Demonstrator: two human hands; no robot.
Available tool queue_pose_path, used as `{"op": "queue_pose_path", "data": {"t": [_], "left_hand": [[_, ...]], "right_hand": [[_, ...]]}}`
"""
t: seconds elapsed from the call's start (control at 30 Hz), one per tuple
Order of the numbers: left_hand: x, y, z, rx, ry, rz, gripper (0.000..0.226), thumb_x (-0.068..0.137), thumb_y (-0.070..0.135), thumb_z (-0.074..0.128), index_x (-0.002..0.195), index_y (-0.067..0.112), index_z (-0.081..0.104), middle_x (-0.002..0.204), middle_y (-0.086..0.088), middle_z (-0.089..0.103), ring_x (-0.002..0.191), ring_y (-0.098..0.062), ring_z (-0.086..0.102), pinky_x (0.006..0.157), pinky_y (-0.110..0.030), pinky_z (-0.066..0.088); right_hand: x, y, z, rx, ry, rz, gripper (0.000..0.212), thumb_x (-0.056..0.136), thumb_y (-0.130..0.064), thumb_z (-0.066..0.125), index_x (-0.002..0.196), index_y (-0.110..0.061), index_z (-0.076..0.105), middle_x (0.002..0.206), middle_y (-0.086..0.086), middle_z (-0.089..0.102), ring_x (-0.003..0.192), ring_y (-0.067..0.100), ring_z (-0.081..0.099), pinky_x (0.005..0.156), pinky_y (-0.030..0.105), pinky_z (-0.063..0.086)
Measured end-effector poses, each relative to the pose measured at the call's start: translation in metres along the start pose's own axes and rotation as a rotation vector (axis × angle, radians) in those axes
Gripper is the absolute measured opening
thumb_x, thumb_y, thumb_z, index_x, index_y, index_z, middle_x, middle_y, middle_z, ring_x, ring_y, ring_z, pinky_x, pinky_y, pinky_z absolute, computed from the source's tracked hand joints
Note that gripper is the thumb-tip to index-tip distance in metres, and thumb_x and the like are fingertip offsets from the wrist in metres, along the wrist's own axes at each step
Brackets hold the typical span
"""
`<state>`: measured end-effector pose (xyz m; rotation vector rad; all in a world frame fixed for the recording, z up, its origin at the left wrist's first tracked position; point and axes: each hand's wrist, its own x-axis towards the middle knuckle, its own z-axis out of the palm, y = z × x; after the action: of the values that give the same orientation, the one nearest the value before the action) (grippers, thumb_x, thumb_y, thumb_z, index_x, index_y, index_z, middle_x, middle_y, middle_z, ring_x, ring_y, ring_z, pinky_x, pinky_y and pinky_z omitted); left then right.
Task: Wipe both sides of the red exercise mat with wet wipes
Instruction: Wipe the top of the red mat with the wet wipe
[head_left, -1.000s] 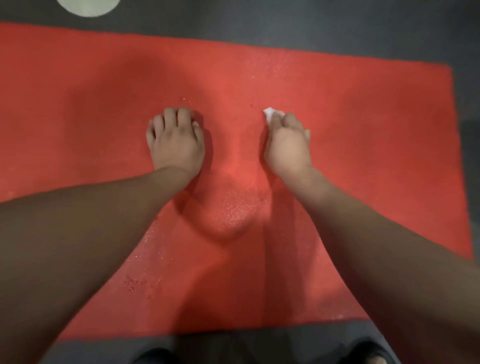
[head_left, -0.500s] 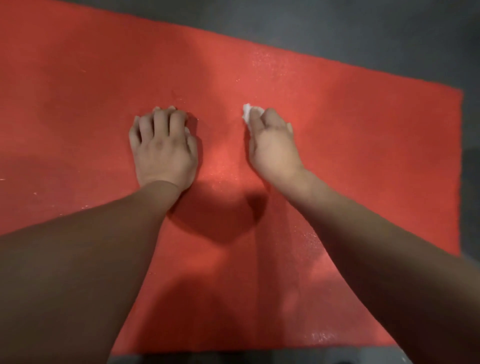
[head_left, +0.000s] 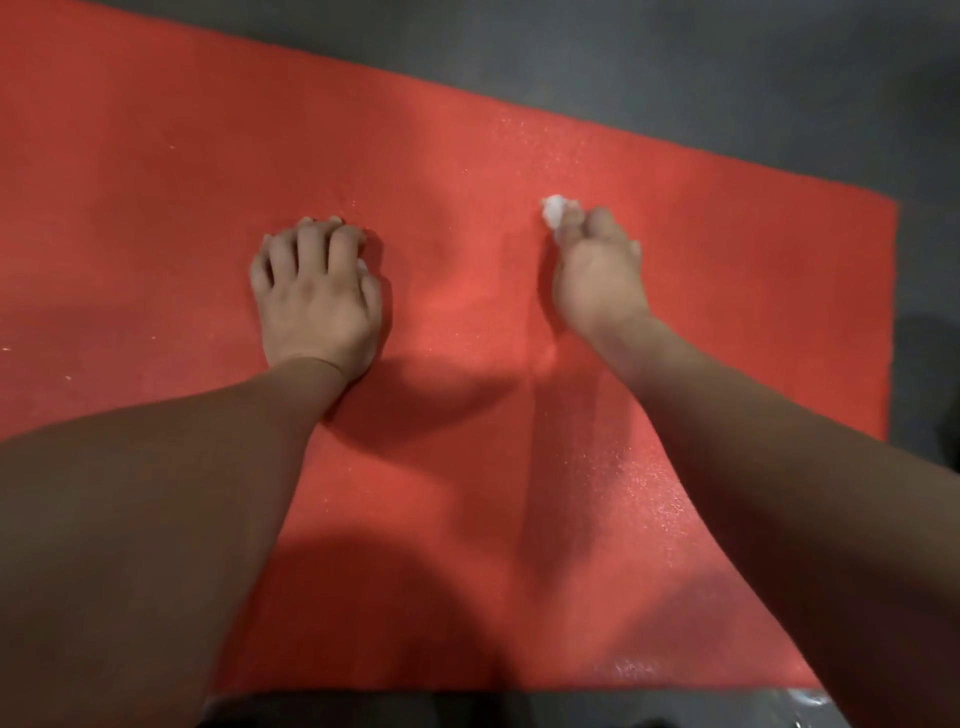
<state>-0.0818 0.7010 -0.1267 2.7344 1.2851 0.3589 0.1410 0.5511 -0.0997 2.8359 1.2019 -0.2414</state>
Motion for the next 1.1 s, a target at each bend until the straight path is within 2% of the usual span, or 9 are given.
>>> {"op": "queue_pose_path", "data": {"t": [0.1, 0.23, 0.3, 0.5, 0.63, 0.77, 0.9, 1.03, 1.1], "left_hand": [[0.002, -0.001, 0.001, 0.014, -0.006, 0.005, 0.033, 0.096, 0.029, 0.046, 0.126, 0.020, 0.056, 0.137, -0.008, 0.054, 0.123, -0.036, 0.046, 0.106, -0.052, 0.035], [0.001, -0.001, 0.002, -0.003, -0.003, 0.002, 0.034, 0.095, 0.029, 0.046, 0.125, 0.021, 0.058, 0.135, -0.007, 0.055, 0.123, -0.037, 0.047, 0.106, -0.053, 0.035], [0.001, -0.001, 0.002, -0.013, -0.015, 0.000, 0.034, 0.095, 0.029, 0.045, 0.125, 0.021, 0.058, 0.135, -0.007, 0.055, 0.124, -0.036, 0.046, 0.106, -0.053, 0.035], [0.001, -0.003, 0.003, -0.026, -0.015, -0.015, 0.032, 0.094, 0.030, 0.046, 0.124, 0.022, 0.057, 0.133, -0.007, 0.054, 0.122, -0.037, 0.045, 0.105, -0.052, 0.034], [0.002, -0.002, 0.001, -0.011, -0.016, -0.013, 0.032, 0.093, 0.031, 0.046, 0.122, 0.024, 0.058, 0.131, -0.004, 0.055, 0.119, -0.035, 0.046, 0.104, -0.050, 0.034], [0.003, -0.002, 0.001, -0.010, -0.018, -0.016, 0.033, 0.093, 0.031, 0.046, 0.123, 0.024, 0.058, 0.133, -0.004, 0.055, 0.120, -0.035, 0.046, 0.105, -0.050, 0.034], [0.002, -0.003, 0.001, -0.026, -0.017, -0.016, 0.033, 0.093, 0.030, 0.048, 0.123, 0.024, 0.058, 0.133, -0.004, 0.055, 0.120, -0.034, 0.045, 0.105, -0.050, 0.034], [0.003, -0.002, 0.002, -0.032, -0.010, -0.020, 0.033, 0.093, 0.030, 0.049, 0.123, 0.024, 0.059, 0.133, -0.004, 0.055, 0.120, -0.033, 0.045, 0.105, -0.051, 0.034], [0.003, -0.002, 0.002, -0.031, -0.014, -0.020, 0.033, 0.092, 0.030, 0.049, 0.124, 0.024, 0.059, 0.133, -0.004, 0.055, 0.121, -0.033, 0.045, 0.105, -0.051, 0.034]], "right_hand": [[0.011, -0.023, 0.002, 0.091, 0.050, 0.197, 0.053, 0.098, -0.017, 0.038, 0.149, -0.006, 0.034, 0.137, 0.015, 0.047, 0.124, 0.035, 0.049, 0.097, 0.043, 0.038], [-0.023, -0.092, 0.008, 0.159, 0.050, -0.253, 0.052, 0.099, -0.016, 0.036, 0.150, -0.015, 0.037, 0.142, 0.007, 0.048, 0.124, 0.030, 0.051, 0.098, 0.043, 0.037], [-0.023, -0.083, 0.011, 0.104, 0.074, -0.372, 0.051, 0.098, -0.016, 0.039, 0.149, -0.015, 0.038, 0.135, 0.007, 0.052, 0.117, 0.031, 0.054, 0.095, 0.043, 0.038], [0.025, -0.016, 0.001, 0.072, 0.090, 0.217, 0.051, 0.094, -0.012, 0.040, 0.144, -0.008, 0.042, 0.131, 0.014, 0.049, 0.119, 0.036, 0.052, 0.098, 0.043, 0.039], [0.025, -0.057, 0.006, 0.205, 0.141, -0.083, 0.050, 0.095, -0.011, 0.041, 0.145, -0.004, 0.043, 0.120, 0.020, 0.053, 0.103, 0.040, 0.056, 0.089, 0.041, 0.044], [0.023, -0.045, 0.003, 0.297, 0.219, -0.034, 0.042, 0.097, -0.023, 0.043, 0.136, -0.011, 0.053, 0.108, 0.018, 0.058, 0.089, 0.042, 0.059, 0.075, 0.043, 0.047], [0.023, -0.040, -0.006, 0.256, 0.161, -0.257, 0.029, 0.095, -0.021, 0.045, 0.118, -0.022, 0.063, 0.105, 0.009, 0.059, 0.089, 0.035, 0.061, 0.069, 0.036, 0.045], [0.047, -0.039, -0.009, 0.258, 0.242, 0.036, 0.031, 0.100, -0.033, 0.040, 0.111, -0.014, 0.061, 0.103, 0.017, 0.060, 0.086, 0.042, 0.061, 0.070, 0.043, 0.045], [0.048, -0.055, -0.007, 0.296, 0.252, 0.064, 0.029, 0.100, -0.031, 0.043, 0.109, -0.012, 0.063, 0.101, 0.018, 0.060, 0.084, 0.042, 0.061, 0.069, 0.043, 0.044]]}}
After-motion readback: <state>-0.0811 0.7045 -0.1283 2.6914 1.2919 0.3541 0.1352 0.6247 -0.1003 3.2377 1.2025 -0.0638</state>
